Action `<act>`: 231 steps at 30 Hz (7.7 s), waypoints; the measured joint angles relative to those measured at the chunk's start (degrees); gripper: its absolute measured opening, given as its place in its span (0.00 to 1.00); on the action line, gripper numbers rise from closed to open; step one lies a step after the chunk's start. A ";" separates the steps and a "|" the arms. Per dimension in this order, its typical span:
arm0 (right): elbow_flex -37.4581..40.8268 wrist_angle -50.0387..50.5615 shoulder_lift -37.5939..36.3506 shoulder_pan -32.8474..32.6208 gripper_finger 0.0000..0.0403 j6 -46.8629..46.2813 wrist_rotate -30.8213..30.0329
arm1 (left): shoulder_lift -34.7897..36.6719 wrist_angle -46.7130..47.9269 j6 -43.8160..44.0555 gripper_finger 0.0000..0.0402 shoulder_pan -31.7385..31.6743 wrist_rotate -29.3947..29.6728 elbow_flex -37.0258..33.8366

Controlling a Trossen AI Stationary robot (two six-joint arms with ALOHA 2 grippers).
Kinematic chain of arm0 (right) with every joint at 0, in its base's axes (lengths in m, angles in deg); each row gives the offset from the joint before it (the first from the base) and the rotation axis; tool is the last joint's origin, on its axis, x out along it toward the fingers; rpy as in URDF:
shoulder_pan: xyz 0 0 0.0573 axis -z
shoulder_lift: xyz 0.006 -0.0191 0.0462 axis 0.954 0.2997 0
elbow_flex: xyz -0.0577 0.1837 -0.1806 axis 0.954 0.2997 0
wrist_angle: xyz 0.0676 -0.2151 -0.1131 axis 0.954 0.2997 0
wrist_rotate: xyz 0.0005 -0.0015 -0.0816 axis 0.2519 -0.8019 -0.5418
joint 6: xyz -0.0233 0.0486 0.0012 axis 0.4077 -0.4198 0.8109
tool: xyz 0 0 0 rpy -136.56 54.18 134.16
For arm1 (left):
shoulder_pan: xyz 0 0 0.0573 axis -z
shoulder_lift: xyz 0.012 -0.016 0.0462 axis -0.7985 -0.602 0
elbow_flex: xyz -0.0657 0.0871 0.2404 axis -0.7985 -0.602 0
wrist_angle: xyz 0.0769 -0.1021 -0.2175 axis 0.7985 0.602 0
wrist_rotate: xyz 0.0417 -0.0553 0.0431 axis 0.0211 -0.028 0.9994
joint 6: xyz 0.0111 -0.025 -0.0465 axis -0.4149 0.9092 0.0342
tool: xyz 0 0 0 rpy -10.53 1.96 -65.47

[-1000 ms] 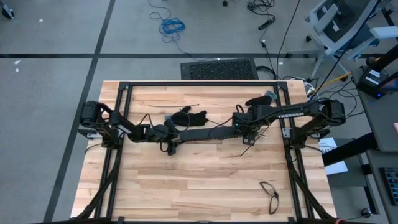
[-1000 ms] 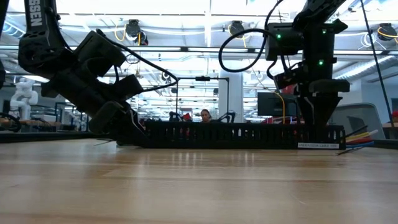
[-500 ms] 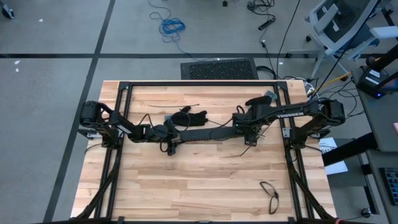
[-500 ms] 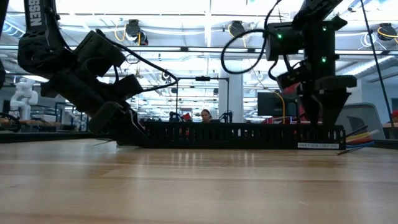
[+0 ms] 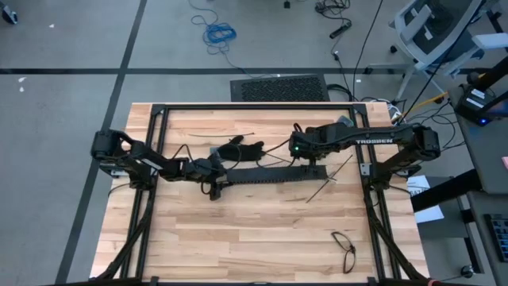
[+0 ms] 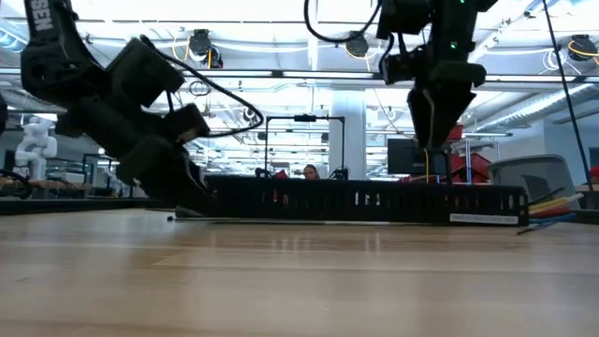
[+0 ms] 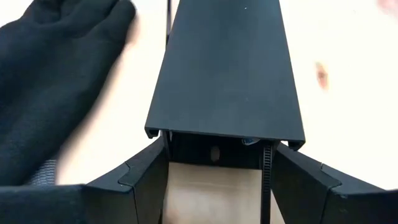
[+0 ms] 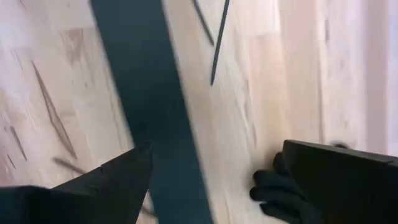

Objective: Ziptie cables
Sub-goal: Close the cable duct, then return to Home Position

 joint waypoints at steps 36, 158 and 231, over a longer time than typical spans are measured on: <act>-1.75 -11.07 -0.10 1.25 0.87 -2.33 -3.06 | 16.71 28.13 -1.86 0.60 -0.15 0.28 0.03; 0.18 4.29 -24.84 6.55 0.00 -15.32 -16.19 | -12.60 11.43 -3.39 0.00 0.48 -16.56 45.02; 6.47 -3.74 -25.63 18.08 0.00 -6.41 -16.33 | 5.37 77.41 12.59 0.00 12.81 12.74 28.44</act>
